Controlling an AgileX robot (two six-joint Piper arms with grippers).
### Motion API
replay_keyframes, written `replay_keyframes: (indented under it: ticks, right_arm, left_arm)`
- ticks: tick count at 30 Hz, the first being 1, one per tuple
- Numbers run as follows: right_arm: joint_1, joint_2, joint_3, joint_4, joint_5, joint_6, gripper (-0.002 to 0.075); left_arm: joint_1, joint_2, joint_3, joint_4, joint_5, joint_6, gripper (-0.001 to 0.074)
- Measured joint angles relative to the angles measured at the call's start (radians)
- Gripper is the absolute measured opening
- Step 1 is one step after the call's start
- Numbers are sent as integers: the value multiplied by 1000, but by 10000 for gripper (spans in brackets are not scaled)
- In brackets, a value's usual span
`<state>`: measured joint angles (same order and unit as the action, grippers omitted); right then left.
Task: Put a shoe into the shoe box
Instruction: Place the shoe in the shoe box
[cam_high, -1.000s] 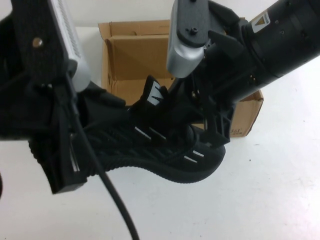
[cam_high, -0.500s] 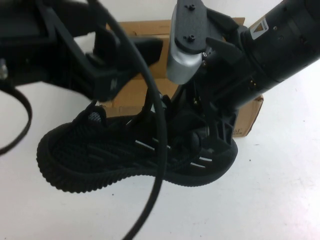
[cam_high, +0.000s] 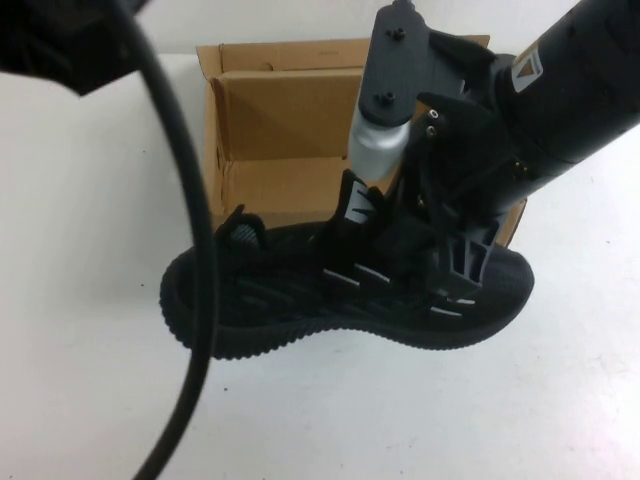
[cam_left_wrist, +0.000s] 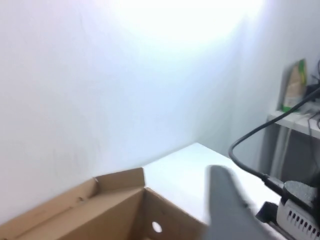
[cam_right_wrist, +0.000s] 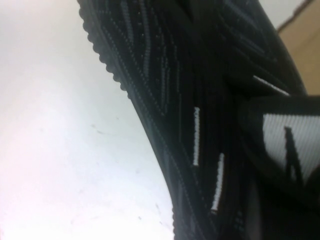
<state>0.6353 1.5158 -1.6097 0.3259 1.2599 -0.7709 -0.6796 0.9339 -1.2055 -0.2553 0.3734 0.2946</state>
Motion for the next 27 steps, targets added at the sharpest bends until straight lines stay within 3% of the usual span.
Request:
replay_keyframes:
  ticks: [2, 6, 11, 15, 21, 27]
  right_arm:
    - [0, 0, 0, -25, 0, 14, 22]
    - [-16, 0, 0, -55, 0, 30, 22]
    - [-77, 0, 2, -57, -32, 57, 22]
    - [-122, 0, 4, -77, -104, 73, 22]
    - [-137, 15, -24, -180, -177, 75, 22]
    - [-139, 128, -205, -259, -171, 76, 22]
  left_arm:
    - [0, -14, -4, 66, 29, -21, 120]
    - [0, -31, -4, 255, 154, -145, 24]
    - [0, -31, 3, 517, 373, -367, 1]
    - [0, -32, 54, 563, 467, -430, -1]
    - [0, -48, 211, 509, 442, -499, -1]
    - [0, -90, 358, 438, 316, -602, -1]
